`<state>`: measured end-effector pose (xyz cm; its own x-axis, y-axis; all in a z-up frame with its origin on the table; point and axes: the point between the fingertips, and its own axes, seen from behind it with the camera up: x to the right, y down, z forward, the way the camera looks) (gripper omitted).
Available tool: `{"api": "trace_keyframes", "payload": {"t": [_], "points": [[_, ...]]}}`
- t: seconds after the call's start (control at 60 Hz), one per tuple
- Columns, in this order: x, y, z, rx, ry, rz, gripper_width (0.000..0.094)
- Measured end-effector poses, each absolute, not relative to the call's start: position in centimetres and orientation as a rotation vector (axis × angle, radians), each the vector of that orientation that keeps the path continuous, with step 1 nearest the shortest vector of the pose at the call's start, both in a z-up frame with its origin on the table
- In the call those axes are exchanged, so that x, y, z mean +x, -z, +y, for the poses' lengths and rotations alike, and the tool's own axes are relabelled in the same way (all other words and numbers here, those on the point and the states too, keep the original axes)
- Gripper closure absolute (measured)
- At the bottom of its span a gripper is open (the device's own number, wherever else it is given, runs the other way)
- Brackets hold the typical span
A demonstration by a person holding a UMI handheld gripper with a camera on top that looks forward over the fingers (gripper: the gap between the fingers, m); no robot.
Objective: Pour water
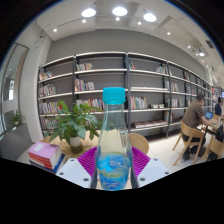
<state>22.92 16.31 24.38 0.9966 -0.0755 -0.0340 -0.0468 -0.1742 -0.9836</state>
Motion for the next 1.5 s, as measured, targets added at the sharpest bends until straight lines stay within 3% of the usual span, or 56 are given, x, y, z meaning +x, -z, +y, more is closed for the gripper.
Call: {"api": "trace_keyframes", "payload": {"t": [0.1, 0.117, 0.267, 0.467, 0.6, 0.8, 0.95, 1.017, 1.267, 1.5], "points": [[24.6, -20.4, 16.3, -1.801, 0.014, 0.099, 0.0474], [25.2, -18.5, 16.3, -1.8, 0.016, 0.099, 0.0472], [26.1, -13.6, 15.7, -1.872, 0.024, 0.079, 0.0472], [26.0, -9.2, 14.6, -1.956, 0.03, 0.054, 0.0462], [26.1, -9.1, 13.9, -1.894, 0.026, 0.051, 0.0461], [26.2, -9.2, 13.6, -1.888, 0.03, 0.053, 0.0369], [26.5, -8.3, 12.5, -1.947, 0.086, 0.052, 0.0195], [26.2, -7.8, 11.0, -1.967, 0.081, 0.057, 0.0161], [21.7, -4.9, -0.4, -2.116, 0.105, 0.017, 0.0167], [9.8, -8.2, -11.2, -2.17, -0.018, -0.034, 0.0158]]}}
